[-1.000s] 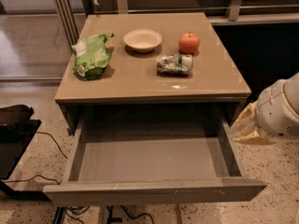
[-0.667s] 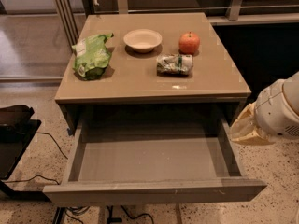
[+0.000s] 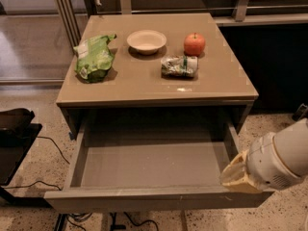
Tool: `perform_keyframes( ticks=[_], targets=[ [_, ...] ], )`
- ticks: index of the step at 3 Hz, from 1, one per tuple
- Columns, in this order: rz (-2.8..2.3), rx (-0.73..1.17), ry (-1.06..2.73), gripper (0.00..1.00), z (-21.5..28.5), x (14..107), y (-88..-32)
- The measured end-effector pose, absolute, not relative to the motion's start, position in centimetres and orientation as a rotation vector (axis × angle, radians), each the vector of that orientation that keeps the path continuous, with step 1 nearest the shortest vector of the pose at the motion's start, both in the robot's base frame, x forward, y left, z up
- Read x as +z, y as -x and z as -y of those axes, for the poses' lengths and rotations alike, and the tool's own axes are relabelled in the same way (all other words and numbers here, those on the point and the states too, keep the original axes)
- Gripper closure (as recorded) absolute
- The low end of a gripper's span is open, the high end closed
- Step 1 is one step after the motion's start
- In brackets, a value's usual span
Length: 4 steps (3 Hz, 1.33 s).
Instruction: Close top drawer
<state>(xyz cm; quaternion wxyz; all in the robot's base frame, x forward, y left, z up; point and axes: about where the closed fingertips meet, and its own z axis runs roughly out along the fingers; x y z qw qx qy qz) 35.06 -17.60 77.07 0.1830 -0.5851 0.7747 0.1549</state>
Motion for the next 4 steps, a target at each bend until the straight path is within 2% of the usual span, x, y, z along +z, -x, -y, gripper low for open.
perform_keyframes(
  ticks=[1, 3, 4],
  targets=[
    [-2.182, 0.589, 1.587, 1.0, 15.5, 72.7, -32.2],
    [-2.139, 0.648, 1.604, 1.0, 13.3, 66.6, -30.6],
    [-2.139, 0.641, 1.601, 0.82, 13.3, 66.4, -30.7]
  ],
)
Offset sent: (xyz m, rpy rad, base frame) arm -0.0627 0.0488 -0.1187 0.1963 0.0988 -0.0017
